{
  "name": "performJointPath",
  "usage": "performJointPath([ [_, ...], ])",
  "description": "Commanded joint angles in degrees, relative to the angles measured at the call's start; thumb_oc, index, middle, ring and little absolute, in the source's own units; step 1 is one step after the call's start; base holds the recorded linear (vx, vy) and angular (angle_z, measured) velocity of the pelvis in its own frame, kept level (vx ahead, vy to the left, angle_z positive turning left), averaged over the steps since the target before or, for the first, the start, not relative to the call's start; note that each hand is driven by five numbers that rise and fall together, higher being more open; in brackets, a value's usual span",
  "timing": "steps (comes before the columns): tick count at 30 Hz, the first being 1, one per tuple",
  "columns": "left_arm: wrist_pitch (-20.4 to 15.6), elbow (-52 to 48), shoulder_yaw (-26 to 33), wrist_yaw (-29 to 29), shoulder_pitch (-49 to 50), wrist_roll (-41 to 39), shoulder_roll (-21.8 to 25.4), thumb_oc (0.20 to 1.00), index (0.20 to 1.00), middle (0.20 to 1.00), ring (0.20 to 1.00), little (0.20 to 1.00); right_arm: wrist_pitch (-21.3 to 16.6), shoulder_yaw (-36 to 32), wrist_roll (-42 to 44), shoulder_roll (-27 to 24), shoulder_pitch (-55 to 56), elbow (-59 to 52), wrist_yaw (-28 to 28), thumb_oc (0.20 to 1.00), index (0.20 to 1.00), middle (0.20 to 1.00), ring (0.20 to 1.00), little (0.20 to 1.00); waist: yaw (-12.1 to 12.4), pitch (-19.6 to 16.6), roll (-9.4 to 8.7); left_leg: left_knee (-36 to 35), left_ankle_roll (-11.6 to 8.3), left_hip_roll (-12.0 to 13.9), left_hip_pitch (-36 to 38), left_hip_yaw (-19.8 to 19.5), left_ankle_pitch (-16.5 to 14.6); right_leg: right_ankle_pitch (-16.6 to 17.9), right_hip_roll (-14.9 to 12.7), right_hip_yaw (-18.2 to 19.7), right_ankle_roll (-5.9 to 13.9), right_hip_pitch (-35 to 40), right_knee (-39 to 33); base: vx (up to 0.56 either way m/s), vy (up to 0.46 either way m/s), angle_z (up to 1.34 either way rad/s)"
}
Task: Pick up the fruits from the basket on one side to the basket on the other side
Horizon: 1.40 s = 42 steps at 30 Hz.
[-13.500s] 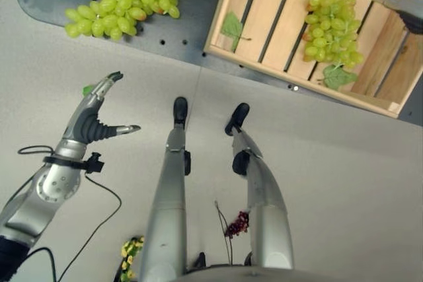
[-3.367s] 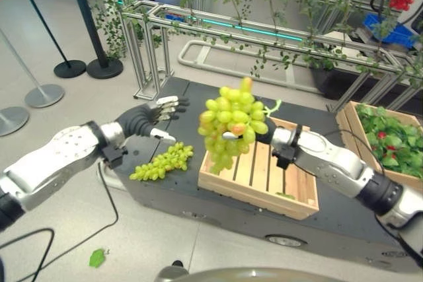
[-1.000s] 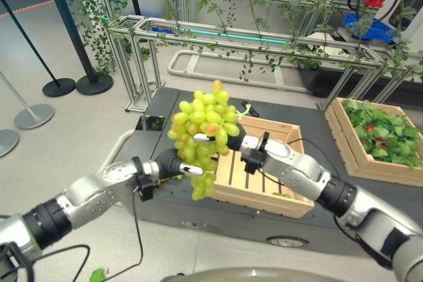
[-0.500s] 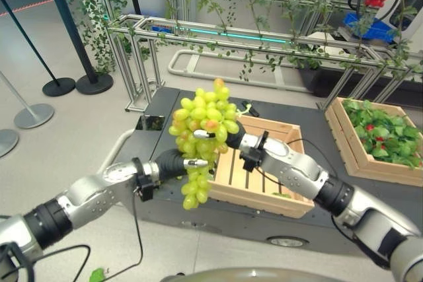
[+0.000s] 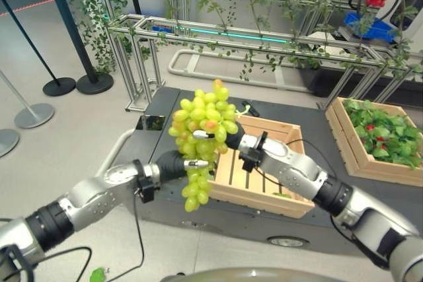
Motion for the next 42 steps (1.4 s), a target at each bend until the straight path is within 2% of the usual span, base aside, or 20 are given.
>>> performJointPath([
  [1, -3.0, 1.3, 3.4, -1.9, 0.0, 0.0, 0.8, 0.2, 0.2, 0.2, 0.2, 0.2, -2.8, -3.4, 4.2, -0.3, -2.5, -3.8, 1.7, 1.0, 1.0, 1.0, 1.0, 1.0, 0.9, 0.0, -1.62, 1.2, 0.72, -0.8, -1.6, -1.3, -0.8, 2.9, -4.7, -2.1, 7.64, -0.4, 2.0, 0.0, 0.0, 0.0],
  [4, -3.1, 1.2, 4.0, -2.5, 0.5, 0.5, 1.1, 0.2, 0.2, 0.2, 0.2, 0.2, -2.7, -3.5, 4.1, -1.6, -2.3, -4.6, 2.2, 1.0, 1.0, 1.0, 1.0, 1.0, 1.0, 0.0, -1.52, 1.2, 0.72, -0.8, -1.6, -1.4, -0.8, 2.9, -4.8, -2.3, 7.67, -0.3, 2.0, 0.0, 0.0, 0.0],
  [10, -3.8, 1.0, 9.2, -3.9, 5.4, 1.7, 1.8, 0.2, 0.2, 0.2, 0.2, 0.2, -3.2, -6.9, 2.1, -5.0, 0.9, -4.2, 3.2, 1.0, 1.0, 1.0, 1.0, 1.0, 1.1, 0.0, -1.05, 1.4, 0.74, -0.9, -1.8, -1.6, -0.9, 2.9, -5.0, -2.5, 7.8, -0.3, 2.0, 0.0, 0.0, 0.0],
  [13, -4.9, 1.5, 16.3, -5.3, 11.3, 3.1, 1.3, 0.2, 0.2, 0.2, 0.2, 0.2, -3.7, -12.2, 0.7, -9.6, 5.4, -4.3, 4.8, 1.0, 1.0, 1.0, 1.0, 1.0, 1.5, 0.1, -0.94, 1.7, 0.78, -1.0, -1.8, -1.8, -1.1, 2.9, -5.0, -2.4, 7.85, -0.2, 2.0, 0.0, 0.0, 0.0],
  [14, -4.9, 1.4, 16.6, -5.3, 11.6, 3.1, 1.3, 0.2, 0.2, 0.2, 0.2, 0.2, -3.7, -12.1, 0.7, -9.6, 5.4, -4.4, 4.8, 1.0, 1.0, 1.0, 1.0, 1.0, 1.4, 0.1, -0.92, 1.7, 0.78, -1.0, -1.8, -1.8, -1.1, 2.9, -5.0, -2.4, 7.85, -0.2, 2.0, 0.0, 0.0, 0.0],
  [16, -5.1, 1.5, 20.6, -6.3, 14.9, 4.0, 0.8, 0.2, 0.2, 0.2, 0.2, 0.2, -4.9, -16.2, -0.8, -11.3, 8.1, -3.2, 5.0, 1.0, 1.0, 1.0, 1.0, 1.0, 1.6, 0.1, -0.9, 1.9, 0.83, -1.0, -1.9, -2.0, -1.2, 2.8, -5.0, -2.4, 7.87, -0.2, 2.0, 0.0, 0.0, 0.0],
  [18, -5.7, 2.1, 26.9, -7.7, 19.5, 4.9, -0.9, 0.2, 0.2, 0.2, 0.2, 0.2, -6.1, -23.7, -3.0, -13.0, 13.2, -0.8, 5.2, 1.0, 1.0, 1.0, 1.0, 1.0, 1.9, 0.0, -0.83, 1.9, 0.85, -0.9, -1.8, -2.3, -1.2, 2.7, -5.1, -2.6, 7.89, 0.0, 2.0, 0.02, -0.008, 0.0],
  [21, -6.1, 3.6, 31.7, -8.3, 22.8, 5.6, -2.9, 0.2, 0.2, 0.2, 0.2, 0.2, -7.0, -29.3, -4.6, -13.5, 17.3, 1.4, 4.9, 1.0, 1.0, 1.0, 1.0, 1.0, 1.8, -0.2, -0.79, 1.8, 0.81, -0.9, -1.7, -2.5, -1.1, 2.6, -5.0, -2.9, 7.85, 0.2, 1.9, 0.0, 0.0, 0.0],
  [22, -6.1, 3.6, 31.7, -8.3, 22.9, 5.6, -2.9, 0.2, 0.2, 0.2, 0.2, 0.2, -7.0, -29.3, -4.7, -13.5, 17.3, 1.4, 4.9, 1.0, 1.0, 1.0, 1.0, 1.0, 1.8, -0.2, -0.8, 1.8, 0.8, -0.9, -1.7, -2.5, -1.2, 2.5, -5.0, -2.9, 7.85, 0.3, 1.9, 0.0, 0.0, 0.0],
  [24, -6.6, 5.0, 36.1, -8.4, 25.9, 6.1, -5.1, 0.2, 0.2, 0.2, 0.2, 0.2, -7.8, -34.6, -5.9, -13.1, 21.4, 3.6, 4.4, 1.0, 1.0, 1.0, 1.0, 1.0, 1.8, -0.3, -0.77, 1.7, 0.8, -0.8, -1.6, -2.7, -1.2, 2.4, -4.9, -3.0, 7.84, 0.5, 1.8, 0.0, 0.0, 0.0],
  [26, -6.9, 5.4, 37.2, -8.3, 26.5, 6.4, -5.9, 0.2, 0.2, 0.2, 0.2, 0.2, -8.0, -36.1, -6.2, -12.8, 22.5, 3.6, 4.3, 1.0, 1.0, 1.0, 1.0, 1.0, 1.8, -0.4, -0.75, 1.7, 0.8, -0.8, -1.6, -2.8, -1.2, 2.4, -4.9, -3.1, 7.83, 0.5, 1.8, 0.0, -0.001, 0.02],
  [28, -7.6, 6.1, 41.4, -7.8, 29.0, 6.7, -8.6, 0.2, 0.2, 0.2, 0.2, 0.2, -8.6, -40.6, -7.0, -11.7, 26.1, 4.0, 4.0, 1.0, 1.0, 1.0, 1.0, 1.0, 1.8, -0.4, -0.72, 1.7, 0.86, -0.8, -1.6, -2.9, -1.2, 2.3, -4.9, -3.2, 7.74, 0.6, 1.8, 0.01, -0.003, 0.02],
  [30, -7.8, 5.9, 42.3, -7.7, 29.8, 7.0, -9.2, 0.2, 0.2, 0.2, 0.2, 0.2, -8.7, -41.7, -7.5, -11.4, 27.0, 3.5, 4.0, 1.0, 1.0, 1.0, 1.0, 1.0, 1.7, -0.4, -0.76, 1.7, 0.88, -0.8, -1.6, -3.0, -1.3, 2.3, -4.9, -3.2, 7.74, 0.6, 1.7, 0.02, -0.005, 0.04],
  [31, -8.6, 6.1, 45.2, -7.3, 31.6, 7.7, -11.3, 0.2, 0.2, 0.2, 0.2, 0.2, -9.4, -44.7, -8.3, -10.4, 29.0, 3.5, 3.2, 1.0, 1.0, 1.0, 1.0, 1.0, 1.7, -0.5, -0.8, 1.7, 0.95, -0.8, -1.5, -3.2, -1.3, 2.2, -4.9, -3.2, 7.72, 0.7, 1.7, 0.02, -0.009, 0.05],
  [33, -9.1, 6.4, 46.7, -6.9, 32.6, 8.1, -12.3, 0.2, 0.2, 0.2, 0.2, 0.2, -9.5, -45.7, -8.7, -10.2, 29.8, 3.4, 3.2, 1.0, 1.0, 1.0, 1.0, 1.0, 1.7, -0.5, -0.8, 1.8, 0.96, -0.8, -1.6, -3.2, -1.3, 2.2, -5.0, -3.2, 7.7, 0.7, 1.7, 0.01, -0.007, 0.02],
  [36, -12.7, 6.7, 52.7, -4.4, 35.1, 13.0, -16.0, 0.2, 0.2, 0.2, 0.2, 0.2, -9.9, -48.7, -10.6, -8.6, 32.7, 2.3, 2.8, 1.0, 1.0, 1.0, 1.0, 1.0, 2.0, -0.4, -0.75, 2.4, 1.06, -0.8, -1.7, -3.6, -1.7, 1.8, -5.0, -3.0, 7.38, 0.7, 1.9, 0.01, -0.018, 0.02],
  [37, -12.7, 6.6, 52.7, -4.4, 35.2, 13.1, -16.1, 0.2, 0.2, 0.2, 0.2, 0.2, -9.9, -48.7, -10.6, -8.6, 32.7, 2.2, 2.8, 1.0, 1.0, 1.0, 1.0, 1.0, 2.0, -0.4, -0.74, 2.4, 1.05, -0.8, -1.7, -3.6, -1.7, 1.8, -5.0, -3.0, 7.38, 0.8, 1.9, 0.01, -0.042, 0.02],
  [39, -14.4, 6.6, 55.3, -3.3, 36.5, 15.8, -19.7, 0.2, 0.2, 0.2, 0.2, 0.2, -9.9, -50.1, -11.7, -8.1, 33.6, 1.7, 2.4, 1.0, 1.0, 1.0, 1.0, 1.0, 2.4, -0.5, -0.59, 2.9, 1.04, -0.8, -1.8, -4.0, -1.9, 1.4, -5.1, -3.0, 7.15, 1.1, 2.0, 0.01, -0.047, 0.03],
  [42, -15.3, 6.2, 56.7, -3.0, 37.7, 17.8, -22.8, 0.2, 0.2, 0.2, 0.2, 0.2, -9.8, -51.3, -12.6, -8.3, 34.1, 0.9, 2.4, 1.0, 1.0, 1.0, 1.0, 1.0, 2.8, -0.4, -0.01, 3.7, 0.98, -1.0, -2.2, -4.7, -2.1, 1.1, -5.5, -3.1, 7.12, 1.3, 2.1, 0.0, -0.035, 0.05],
])
